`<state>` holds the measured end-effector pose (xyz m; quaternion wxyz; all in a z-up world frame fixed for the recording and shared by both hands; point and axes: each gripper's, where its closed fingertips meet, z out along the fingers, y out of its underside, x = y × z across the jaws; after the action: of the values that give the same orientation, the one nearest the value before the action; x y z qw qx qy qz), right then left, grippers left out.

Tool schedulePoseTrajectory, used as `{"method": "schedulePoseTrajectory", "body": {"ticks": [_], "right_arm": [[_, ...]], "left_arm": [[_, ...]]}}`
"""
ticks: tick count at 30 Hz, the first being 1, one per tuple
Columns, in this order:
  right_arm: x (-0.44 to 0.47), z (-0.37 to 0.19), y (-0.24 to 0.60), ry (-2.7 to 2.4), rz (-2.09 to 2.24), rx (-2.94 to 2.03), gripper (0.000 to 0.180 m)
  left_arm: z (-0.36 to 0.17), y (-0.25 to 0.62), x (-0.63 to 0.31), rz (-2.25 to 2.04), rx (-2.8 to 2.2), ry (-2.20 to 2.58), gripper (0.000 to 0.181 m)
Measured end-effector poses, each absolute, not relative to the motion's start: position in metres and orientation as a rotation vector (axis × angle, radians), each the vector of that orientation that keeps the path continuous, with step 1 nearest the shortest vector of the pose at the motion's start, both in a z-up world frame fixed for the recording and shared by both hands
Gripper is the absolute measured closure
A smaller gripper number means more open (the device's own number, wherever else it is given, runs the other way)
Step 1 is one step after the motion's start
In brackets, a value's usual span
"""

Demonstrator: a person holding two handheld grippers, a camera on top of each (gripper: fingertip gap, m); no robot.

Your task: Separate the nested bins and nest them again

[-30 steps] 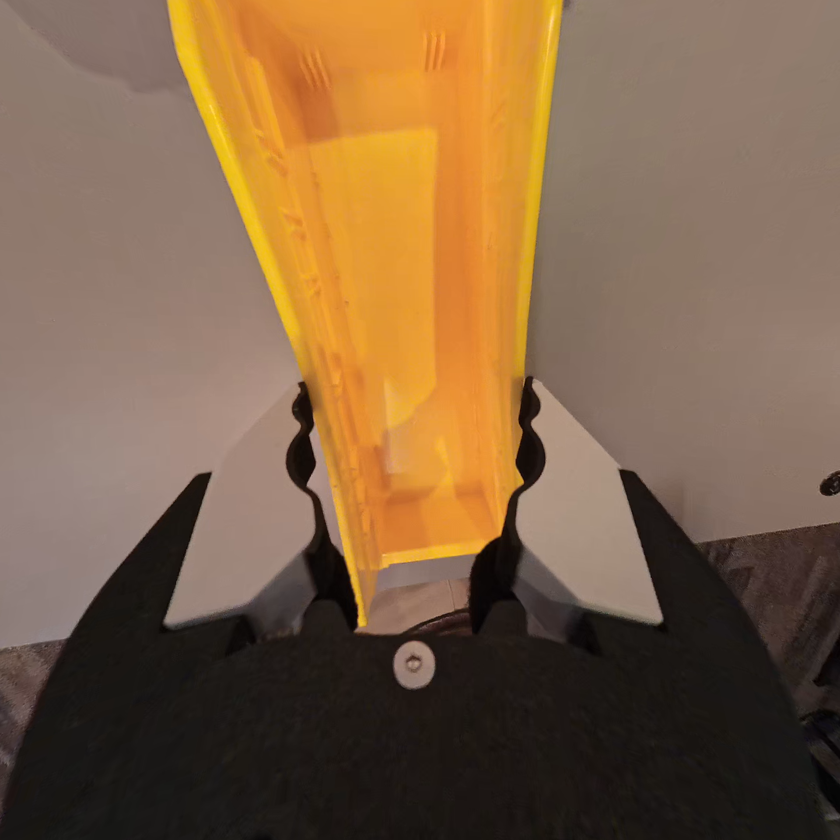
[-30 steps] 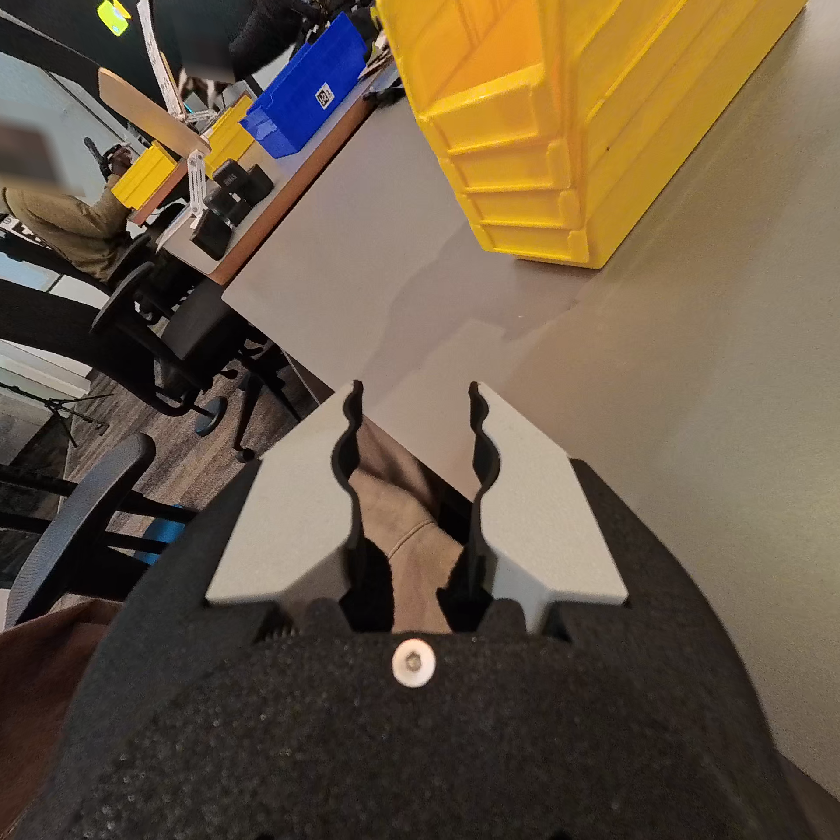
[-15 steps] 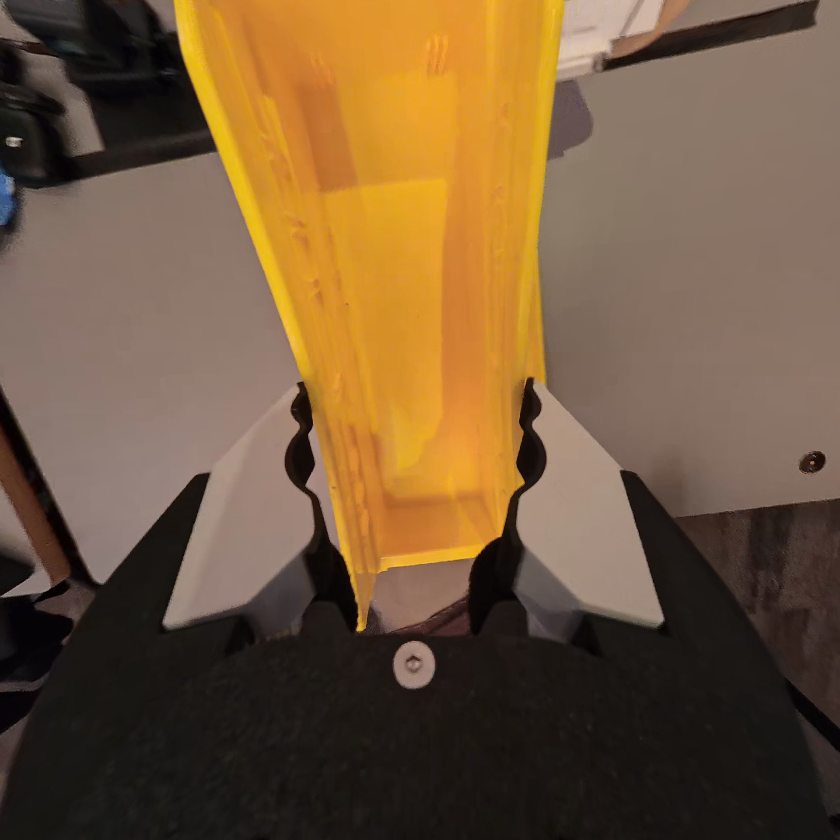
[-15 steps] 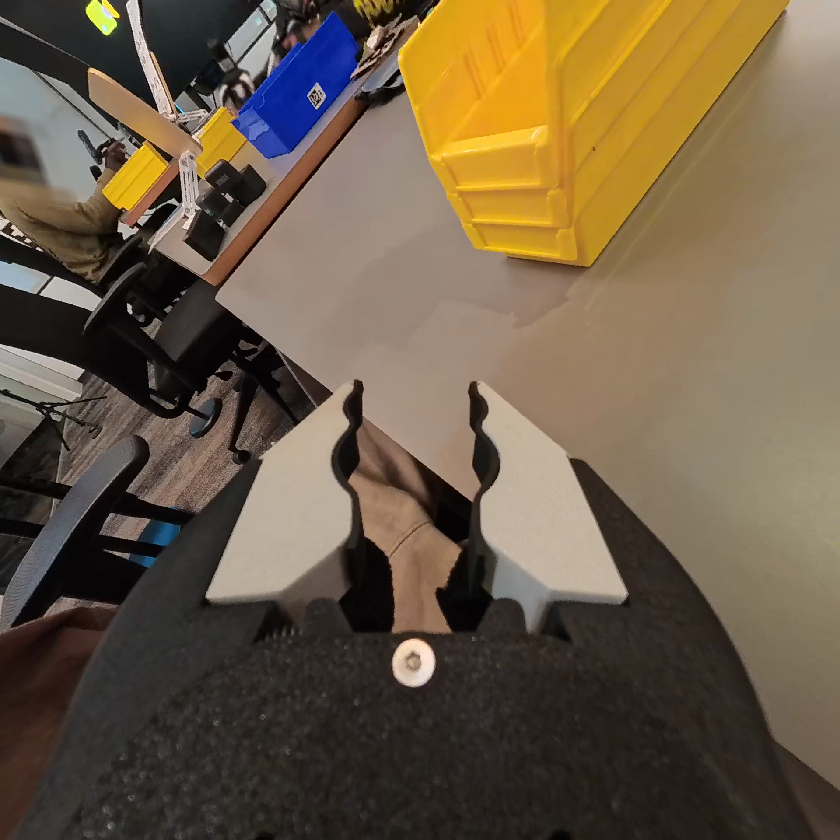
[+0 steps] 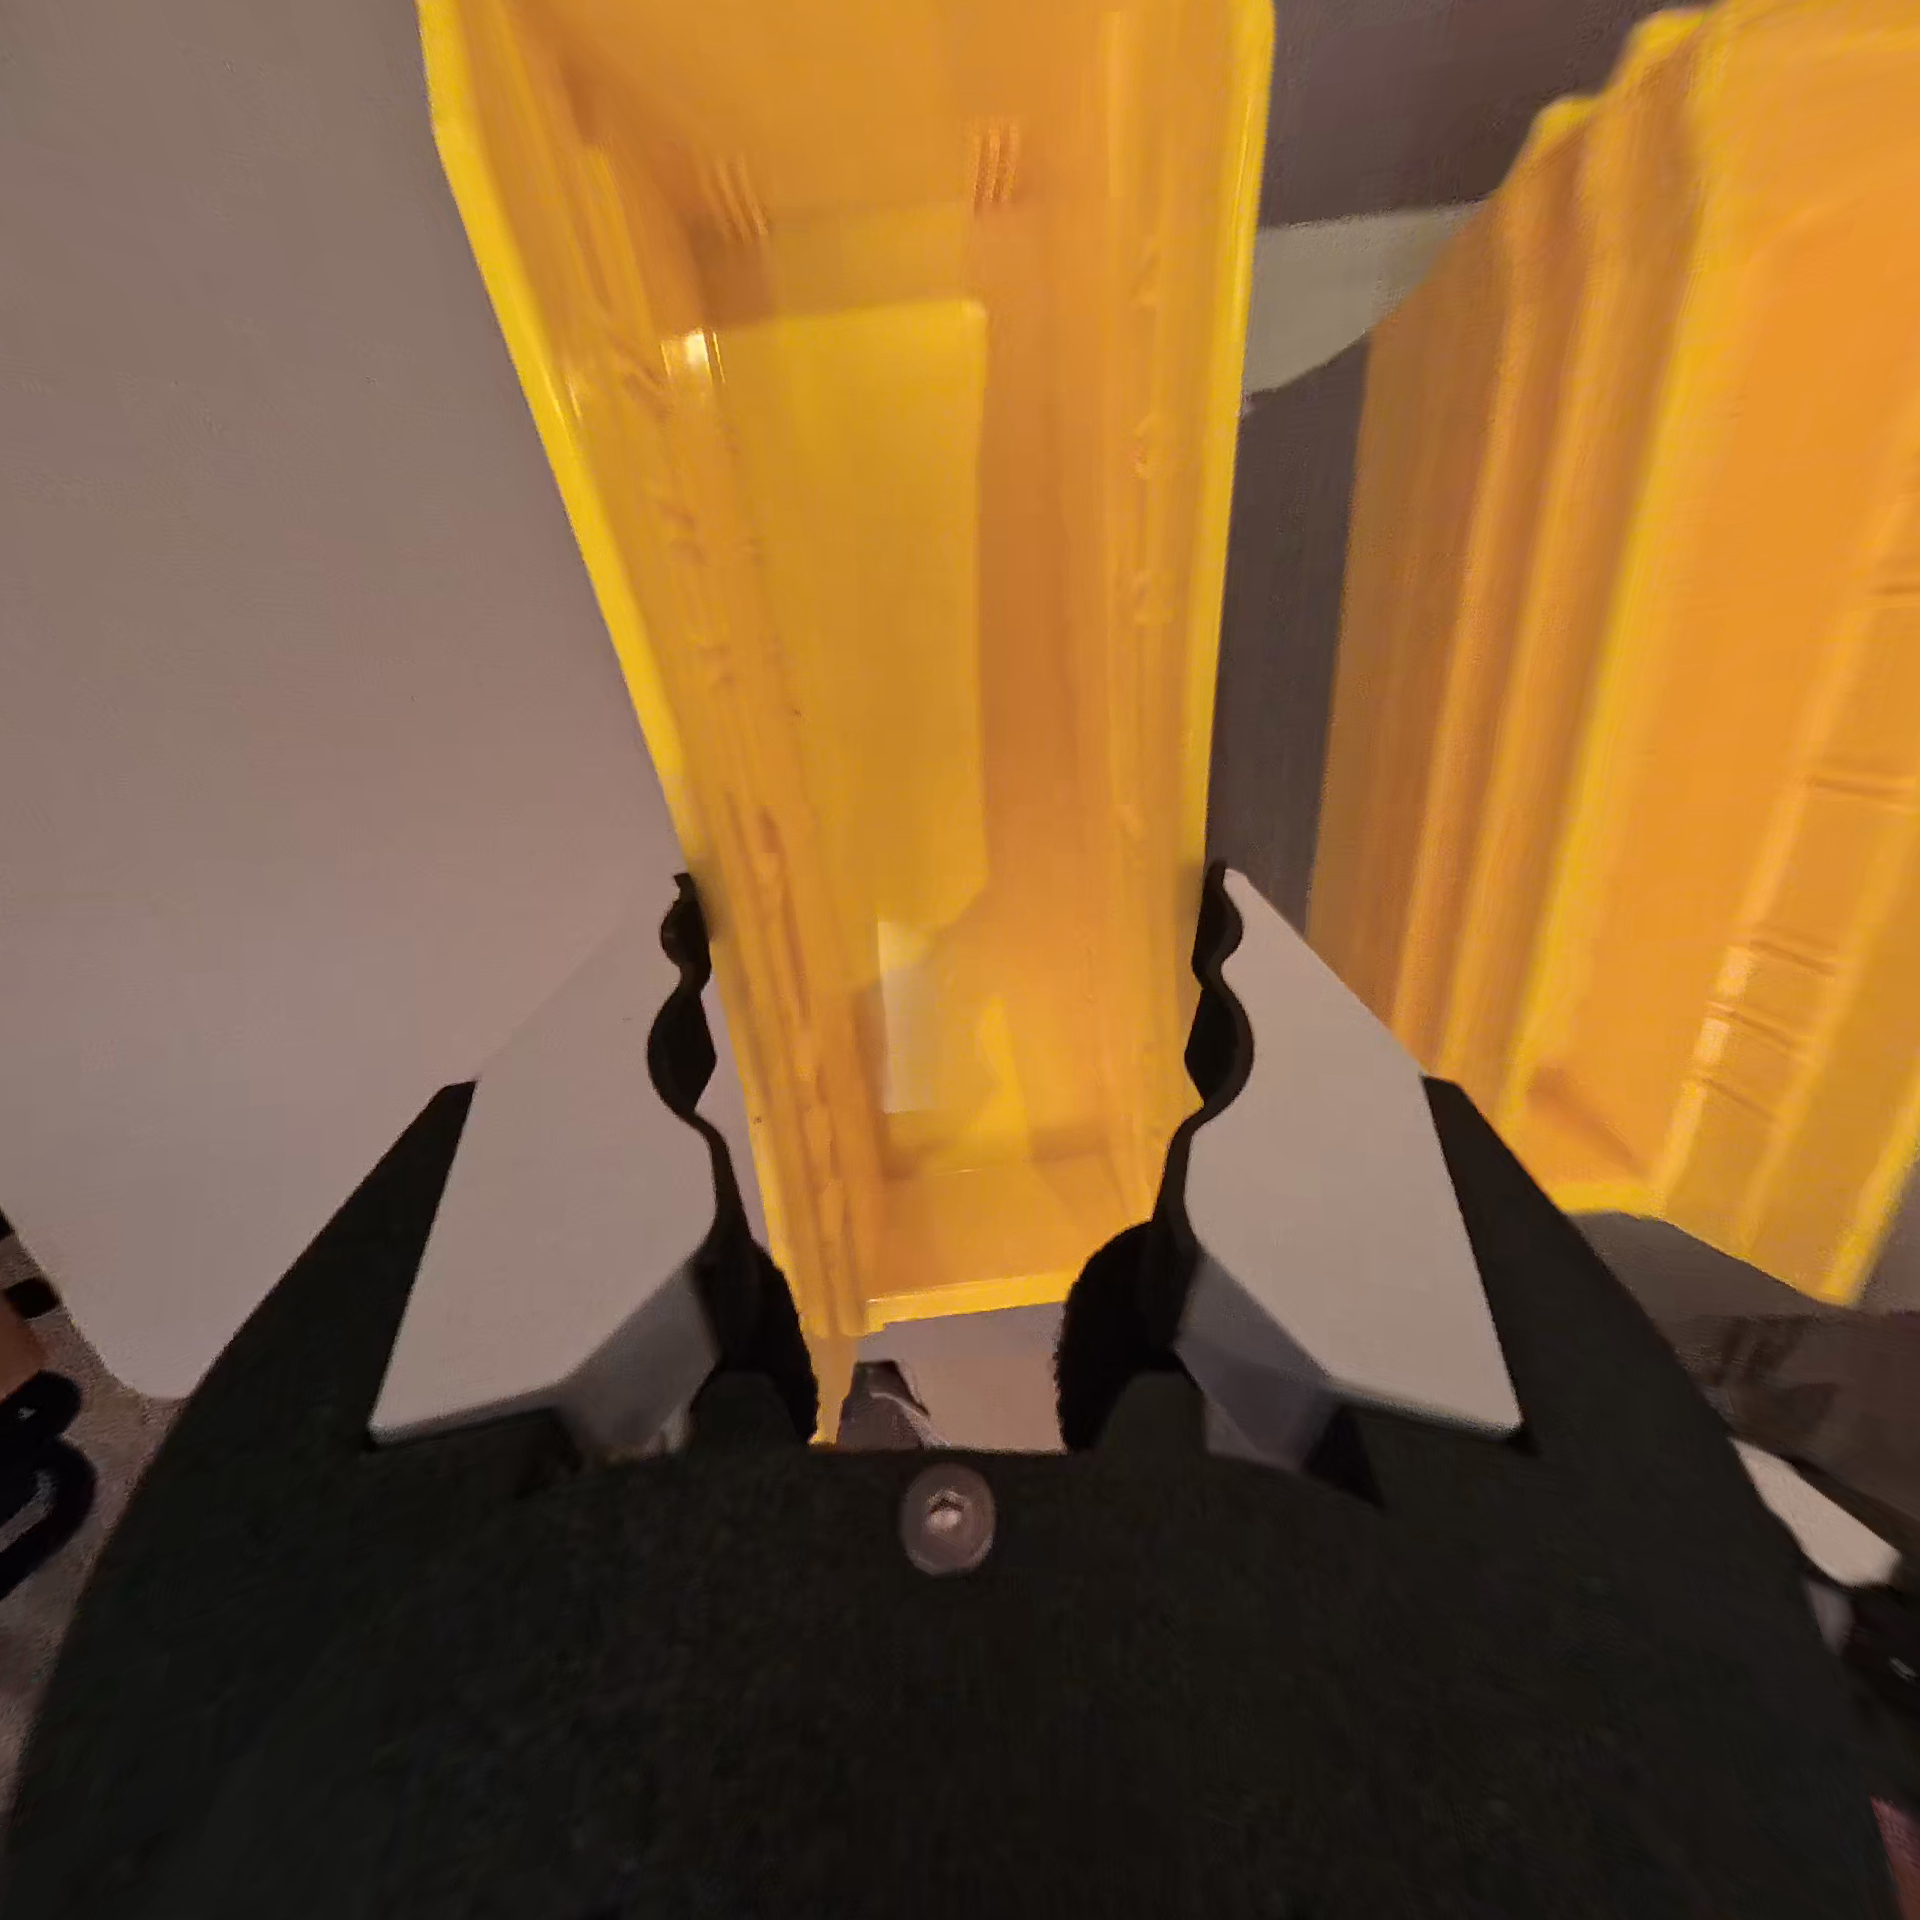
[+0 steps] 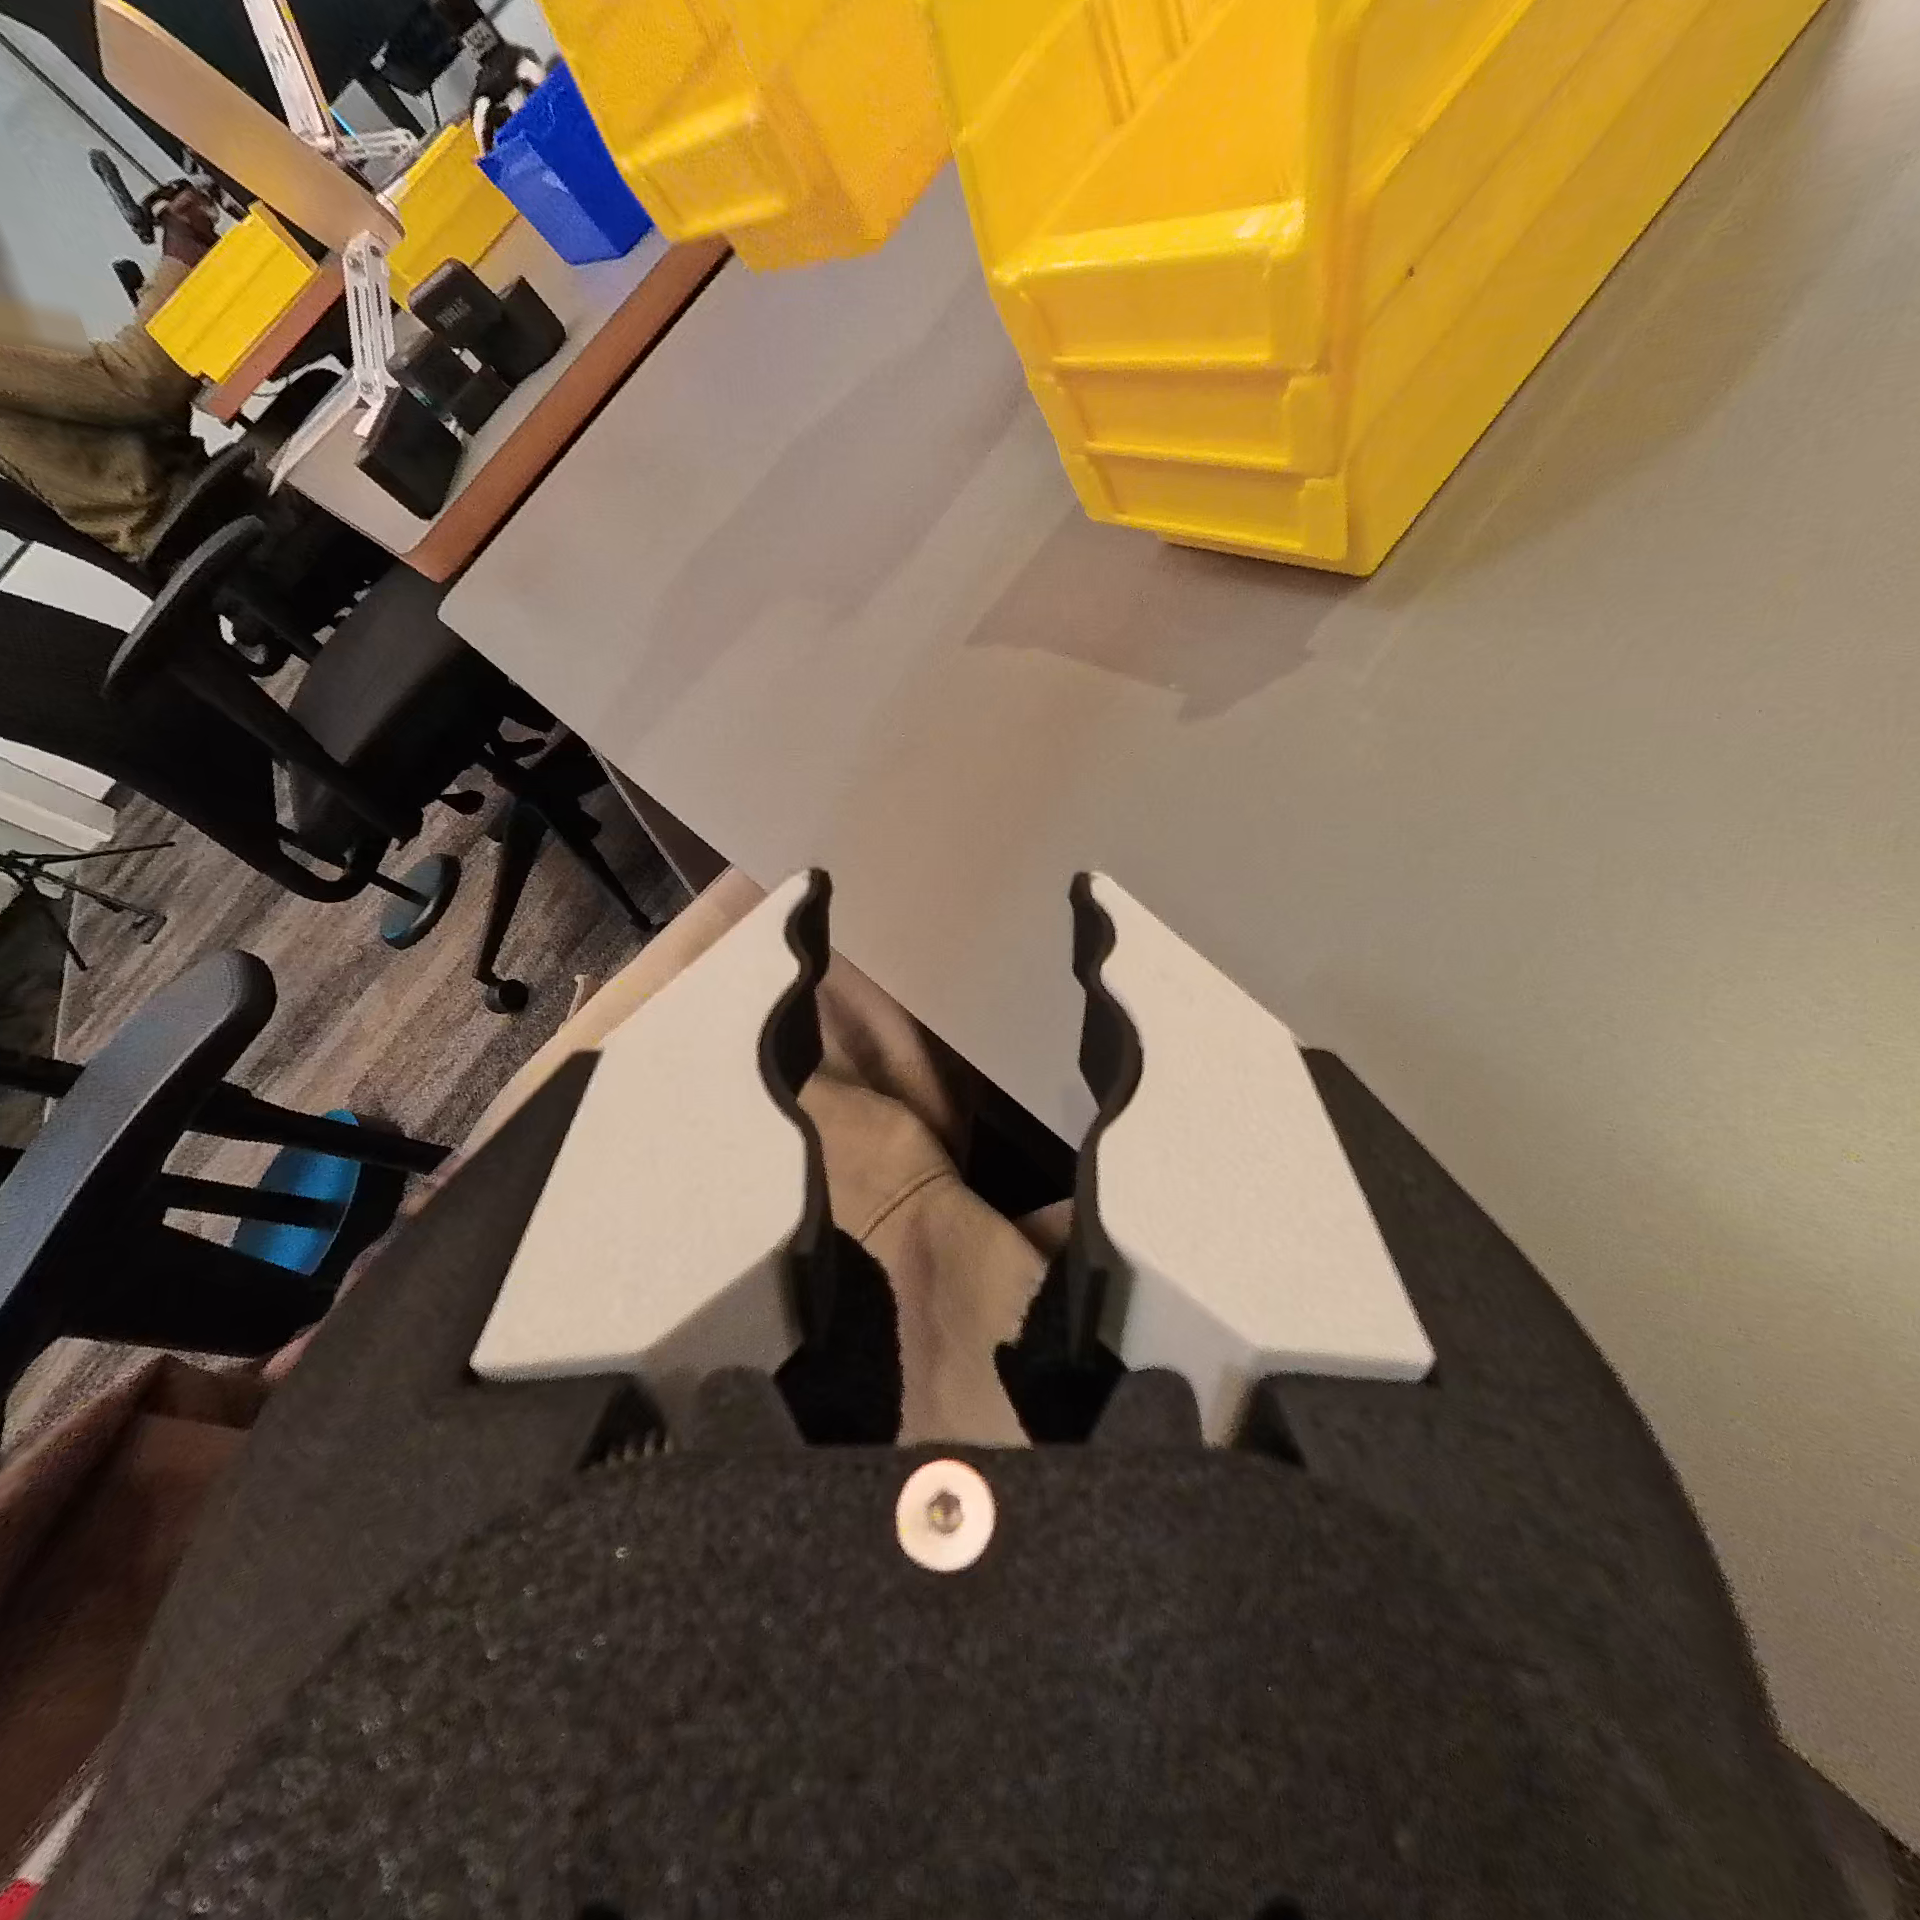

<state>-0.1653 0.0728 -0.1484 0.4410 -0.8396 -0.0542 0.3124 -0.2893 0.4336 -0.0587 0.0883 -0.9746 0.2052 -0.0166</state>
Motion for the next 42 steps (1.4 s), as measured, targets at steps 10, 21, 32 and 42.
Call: {"method": "schedulePoseTrajectory", "body": {"ticks": [10,21,32,42], "right_arm": [[-0.164,-0.154,0.070,-0.151,0.750,-2.109,0.133],[-0.171,-0.162,0.067,-0.208,0.721,-2.148,0.133],[-0.165,-0.160,0.069,-0.181,0.693,-2.146,0.133],[-0.161,-0.155,0.063,-0.163,0.710,-2.127,0.133]], "left_arm": [[-0.138,0.445,-0.285,-0.109,-2.909,0.668,0.088],[-0.146,0.447,-0.278,0.010,-2.887,0.616,0.071],[-0.054,0.402,-0.160,-0.261,-2.796,0.756,0.024],[-0.097,0.365,-0.123,-0.047,-2.932,0.685,0.039]]}}
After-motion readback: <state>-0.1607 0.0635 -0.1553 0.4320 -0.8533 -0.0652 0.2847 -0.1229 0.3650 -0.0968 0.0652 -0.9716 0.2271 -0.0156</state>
